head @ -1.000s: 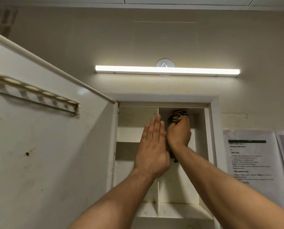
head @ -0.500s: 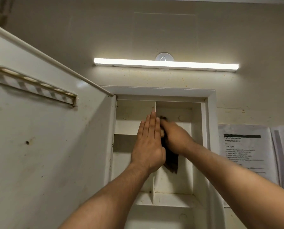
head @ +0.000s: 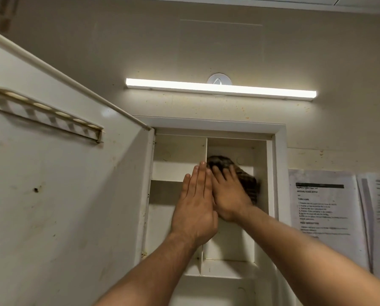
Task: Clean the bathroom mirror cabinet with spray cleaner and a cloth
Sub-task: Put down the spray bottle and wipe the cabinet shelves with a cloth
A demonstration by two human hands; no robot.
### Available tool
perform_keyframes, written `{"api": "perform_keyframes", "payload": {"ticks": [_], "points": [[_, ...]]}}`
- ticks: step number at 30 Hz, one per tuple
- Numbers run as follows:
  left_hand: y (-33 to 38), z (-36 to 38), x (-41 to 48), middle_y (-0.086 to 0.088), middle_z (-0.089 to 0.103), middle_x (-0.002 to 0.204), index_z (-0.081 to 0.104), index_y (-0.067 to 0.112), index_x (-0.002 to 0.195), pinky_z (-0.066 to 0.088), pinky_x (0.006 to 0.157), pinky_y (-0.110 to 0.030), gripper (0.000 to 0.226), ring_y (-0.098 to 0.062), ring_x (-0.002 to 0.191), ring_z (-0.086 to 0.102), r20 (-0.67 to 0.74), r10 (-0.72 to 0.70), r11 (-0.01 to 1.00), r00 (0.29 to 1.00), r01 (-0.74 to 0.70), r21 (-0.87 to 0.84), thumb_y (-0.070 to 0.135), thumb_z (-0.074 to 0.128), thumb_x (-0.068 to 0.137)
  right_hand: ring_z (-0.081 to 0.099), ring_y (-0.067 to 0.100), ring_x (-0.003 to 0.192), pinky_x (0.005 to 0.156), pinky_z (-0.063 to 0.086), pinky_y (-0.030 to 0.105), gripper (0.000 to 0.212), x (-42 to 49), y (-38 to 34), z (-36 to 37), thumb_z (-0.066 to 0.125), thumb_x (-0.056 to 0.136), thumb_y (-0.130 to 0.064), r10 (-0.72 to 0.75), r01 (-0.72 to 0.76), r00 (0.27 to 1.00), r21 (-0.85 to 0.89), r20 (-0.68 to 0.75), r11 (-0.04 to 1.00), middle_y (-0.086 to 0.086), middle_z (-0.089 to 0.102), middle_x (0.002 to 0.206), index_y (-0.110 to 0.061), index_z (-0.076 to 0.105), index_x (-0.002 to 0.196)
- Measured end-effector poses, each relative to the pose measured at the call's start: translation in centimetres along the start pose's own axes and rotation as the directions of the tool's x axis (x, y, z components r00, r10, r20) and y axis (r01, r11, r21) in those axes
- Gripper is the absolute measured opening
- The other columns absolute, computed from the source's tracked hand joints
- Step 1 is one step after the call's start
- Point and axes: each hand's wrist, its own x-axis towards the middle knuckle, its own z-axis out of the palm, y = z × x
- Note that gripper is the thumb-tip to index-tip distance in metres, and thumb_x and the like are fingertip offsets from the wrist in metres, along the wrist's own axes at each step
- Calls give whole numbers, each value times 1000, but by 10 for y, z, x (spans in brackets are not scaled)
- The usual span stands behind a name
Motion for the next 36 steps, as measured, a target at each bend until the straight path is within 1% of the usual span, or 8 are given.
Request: {"api": "perform_keyframes", "payload": {"ticks": [4, 6, 11, 17, 25, 28, 33, 36], "points": [[-3, 2, 0, -14, -33, 165, -17, 4, 159, -11, 127, -47, 87, -26, 154, -30, -9, 15, 1000, 1000, -15, -24, 41, 22, 91, 7, 29, 157, 126, -3, 54, 70, -25, 27, 18, 11, 98, -58, -136, 135, 990, 27, 38, 990, -1, 10, 171, -32, 0, 163], [-2, 1, 0, -14, -33, 165, -17, 5, 159, -7, 128, -48, 85, -25, 154, -29, -10, 30, 999, 1000, -30, -41, 43, 19, 92, 20, 29, 154, 125, -3, 56, 67, -24, 28, 17, 10, 102, -58, 35, -40, 994, -54, -100, 998, 2, 22, 168, -30, 13, 163], [-3, 6, 0, -8, -27, 169, -14, 10, 162, -11, 127, -43, 76, -20, 157, -21, -84, 15, 991, 996, -26, -130, 54, 7, 103, 18, 38, 152, 123, -2, 62, 60, 38, -13, 3, 25, 105, -51, 515, -474, 837, 225, -183, 851, 13, 27, 164, -22, 29, 157], [-5, 14, 1, -10, -15, 172, 1, 5, 163, -6, 127, -43, 85, -21, 159, -13, -149, 36, 989, 988, -56, -135, 66, 2, 103, 22, 28, 153, 125, 1, 50, 62, 25, 12, 18, 28, 105, -50, 58, -71, 975, -51, -213, 996, 3, 22, 168, -24, 20, 161], [-1, 9, -3, -8, -28, 168, -11, 8, 161, -17, 125, -41, 79, -19, 154, -28, -90, -10, 994, 996, 0, -108, 58, -8, 101, 33, 6, 142, 122, 31, 34, 60, -78, -13, 51, 31, 99, -47, -81, 101, 993, 268, -84, 958, -17, 36, 157, -44, 19, 158], [1, 11, -4, -10, -26, 169, -11, 8, 161, -14, 126, -43, 72, -21, 155, -26, -105, -22, 996, 994, 13, -90, 50, 8, 105, 21, 14, 154, 128, 10, 40, 64, -59, 7, 36, 23, 99, -38, -207, 208, 976, 2, -66, 978, -9, 22, 167, -32, 13, 162], [0, 15, -4, -13, -18, 171, -3, 5, 162, -6, 127, -45, 73, -24, 158, -17, -141, -18, 997, 990, 7, -80, 40, 23, 104, 7, 34, 157, 127, -5, 49, 67, -7, 22, -10, 22, 105, -36, 291, -300, 954, -253, -70, 920, 17, 6, 170, -10, -1, 162], [-2, 17, -5, -13, -19, 170, -4, 4, 162, -8, 127, -44, 74, -25, 158, -17, -146, -12, 998, 989, 3, -64, 40, 24, 104, 6, 41, 156, 126, -5, 53, 75, -15, 0, -10, 25, 103, -37, 422, -400, 906, -322, 1, 858, 29, 7, 166, 4, -3, 158]]}}
